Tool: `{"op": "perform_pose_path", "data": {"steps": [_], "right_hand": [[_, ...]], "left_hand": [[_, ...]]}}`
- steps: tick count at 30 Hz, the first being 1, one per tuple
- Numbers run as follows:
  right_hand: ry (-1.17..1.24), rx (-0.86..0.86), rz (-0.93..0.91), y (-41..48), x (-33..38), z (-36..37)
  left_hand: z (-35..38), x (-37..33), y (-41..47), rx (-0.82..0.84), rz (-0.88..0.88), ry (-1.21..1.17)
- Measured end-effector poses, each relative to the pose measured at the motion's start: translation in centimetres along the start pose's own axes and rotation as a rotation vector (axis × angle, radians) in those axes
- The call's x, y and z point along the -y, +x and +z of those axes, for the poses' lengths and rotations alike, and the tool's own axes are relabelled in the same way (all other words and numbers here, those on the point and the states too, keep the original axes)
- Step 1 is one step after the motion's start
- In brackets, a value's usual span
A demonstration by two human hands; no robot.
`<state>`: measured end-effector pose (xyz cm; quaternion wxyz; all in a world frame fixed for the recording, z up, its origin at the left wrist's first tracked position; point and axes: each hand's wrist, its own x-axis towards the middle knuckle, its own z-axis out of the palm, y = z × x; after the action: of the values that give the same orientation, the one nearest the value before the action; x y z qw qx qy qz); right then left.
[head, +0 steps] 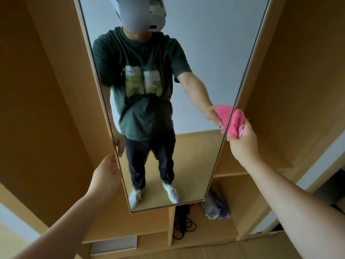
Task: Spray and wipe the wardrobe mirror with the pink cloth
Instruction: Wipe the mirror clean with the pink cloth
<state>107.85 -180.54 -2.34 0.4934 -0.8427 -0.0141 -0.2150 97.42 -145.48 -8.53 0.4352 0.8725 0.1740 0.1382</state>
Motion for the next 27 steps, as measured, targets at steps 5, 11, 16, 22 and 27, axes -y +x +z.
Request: {"op": "perform_pose_path", "data": {"steps": [5,11,16,22,27], "right_hand": [[-0.023,0.006,0.015,-0.9,-1.4,0.9],[-0.033,0.025,0.016,-1.4,-3.2,1.7],[-0.067,0.015,0.043,-1.6,-5.5,2.6],[-0.032,0.012,0.088,-2.4,-7.7,3.8],[0.003,0.035,0.108,-2.9,-9.0,4.5]], "left_hand": [[0.8,0.9,-0.1,0.028,-0.02,0.01],[1.5,1.6,-0.3,0.053,-0.03,0.021],[2.1,2.7,-0.3,0.077,-0.035,0.02],[3.0,3.8,-0.1,0.09,-0.015,0.04],[4.0,5.7,-0.3,0.123,-0.047,0.033]]}}
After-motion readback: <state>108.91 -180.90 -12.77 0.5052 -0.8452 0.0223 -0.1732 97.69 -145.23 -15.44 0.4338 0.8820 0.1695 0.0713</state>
